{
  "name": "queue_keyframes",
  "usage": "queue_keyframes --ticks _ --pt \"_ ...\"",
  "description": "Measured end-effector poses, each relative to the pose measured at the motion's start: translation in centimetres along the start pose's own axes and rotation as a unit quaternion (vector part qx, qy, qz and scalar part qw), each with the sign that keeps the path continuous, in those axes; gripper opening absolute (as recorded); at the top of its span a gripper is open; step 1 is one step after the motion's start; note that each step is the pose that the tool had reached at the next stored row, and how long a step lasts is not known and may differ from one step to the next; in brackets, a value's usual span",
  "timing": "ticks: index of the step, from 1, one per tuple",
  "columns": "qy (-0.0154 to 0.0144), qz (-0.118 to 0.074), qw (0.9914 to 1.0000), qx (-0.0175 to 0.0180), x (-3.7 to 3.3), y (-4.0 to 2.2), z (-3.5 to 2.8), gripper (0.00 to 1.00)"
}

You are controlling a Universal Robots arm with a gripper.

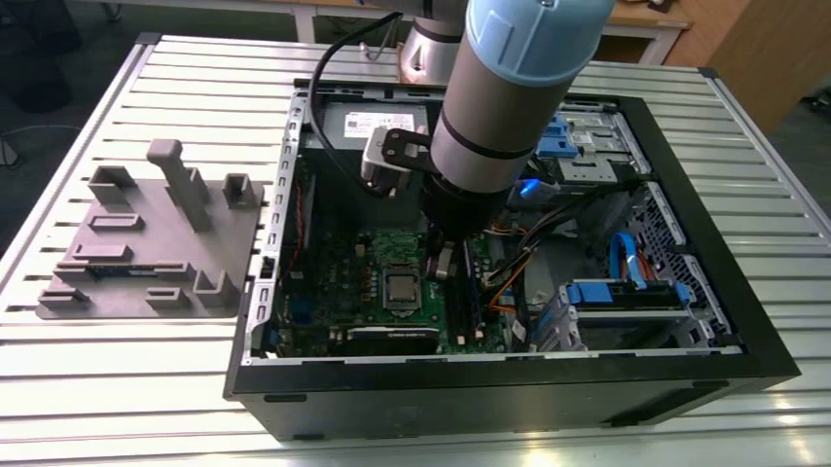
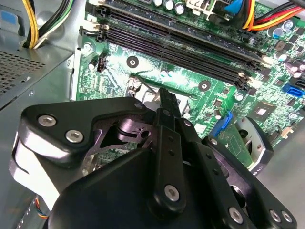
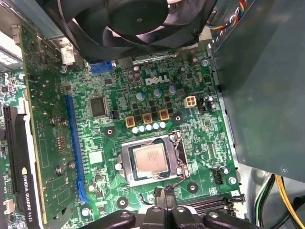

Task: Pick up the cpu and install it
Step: 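Install the first cpu locking lever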

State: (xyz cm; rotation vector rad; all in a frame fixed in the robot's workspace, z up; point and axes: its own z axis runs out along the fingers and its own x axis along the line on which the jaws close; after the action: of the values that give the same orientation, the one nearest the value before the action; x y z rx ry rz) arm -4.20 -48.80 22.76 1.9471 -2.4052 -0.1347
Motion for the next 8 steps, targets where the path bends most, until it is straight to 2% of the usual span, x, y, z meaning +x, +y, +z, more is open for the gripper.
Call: queue_keyframes --ticks 8 --pt "0.0 0.0 1.0 0.0 0.0 0.0 0.01 0.1"
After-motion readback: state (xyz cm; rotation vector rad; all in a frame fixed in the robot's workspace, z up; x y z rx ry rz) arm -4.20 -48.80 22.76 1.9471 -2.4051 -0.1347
